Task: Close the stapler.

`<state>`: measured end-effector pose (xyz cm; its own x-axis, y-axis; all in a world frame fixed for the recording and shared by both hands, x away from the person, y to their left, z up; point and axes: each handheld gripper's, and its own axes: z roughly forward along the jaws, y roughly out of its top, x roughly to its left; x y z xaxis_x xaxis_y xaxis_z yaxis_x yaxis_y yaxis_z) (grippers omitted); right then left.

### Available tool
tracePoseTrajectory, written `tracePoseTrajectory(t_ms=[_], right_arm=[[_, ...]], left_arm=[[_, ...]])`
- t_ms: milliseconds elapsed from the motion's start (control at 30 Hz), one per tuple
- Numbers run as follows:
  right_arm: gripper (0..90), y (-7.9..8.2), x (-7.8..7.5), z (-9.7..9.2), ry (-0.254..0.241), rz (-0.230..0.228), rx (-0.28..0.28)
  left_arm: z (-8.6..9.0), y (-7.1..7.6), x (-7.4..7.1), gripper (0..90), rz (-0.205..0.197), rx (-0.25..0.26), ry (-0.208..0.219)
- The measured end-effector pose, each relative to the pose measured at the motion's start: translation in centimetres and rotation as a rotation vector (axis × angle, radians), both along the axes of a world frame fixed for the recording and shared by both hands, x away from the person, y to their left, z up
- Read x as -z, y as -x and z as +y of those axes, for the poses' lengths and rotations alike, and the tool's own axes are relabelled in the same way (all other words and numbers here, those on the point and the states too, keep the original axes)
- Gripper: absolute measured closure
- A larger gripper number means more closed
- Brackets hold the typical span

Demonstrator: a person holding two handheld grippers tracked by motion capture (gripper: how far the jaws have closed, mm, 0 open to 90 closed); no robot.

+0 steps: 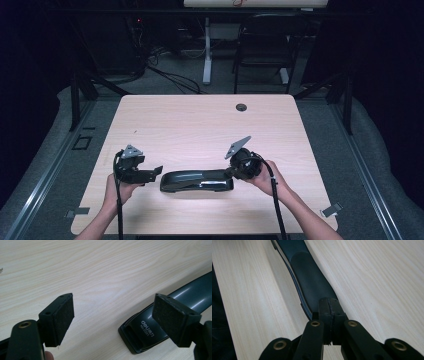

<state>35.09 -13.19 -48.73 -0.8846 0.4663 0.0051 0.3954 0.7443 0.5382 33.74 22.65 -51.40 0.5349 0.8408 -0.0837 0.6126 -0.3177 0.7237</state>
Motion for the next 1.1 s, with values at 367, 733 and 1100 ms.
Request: tracePoseTrajectory(t_ms=[367,733,1100], right_arm=[[90.0,-0.14,0.19,-0.10,-0.006,0.013,0.002],[90.0,-0.07,0.21,-0.01,-0.005,0.013,0.004],[90.0,-0.19,0.38,0.00,0.013,0.023,0.000]], left_arm=[[-0.14,-0.05,0.14,18.4,0.009,0.000,0.003],[-0.24,-0.08,0.18,18.3,0.009,0.001,-0.005],[-0.23,-0.09,0.22,18.3,0.003,-0.003,-0.004]])
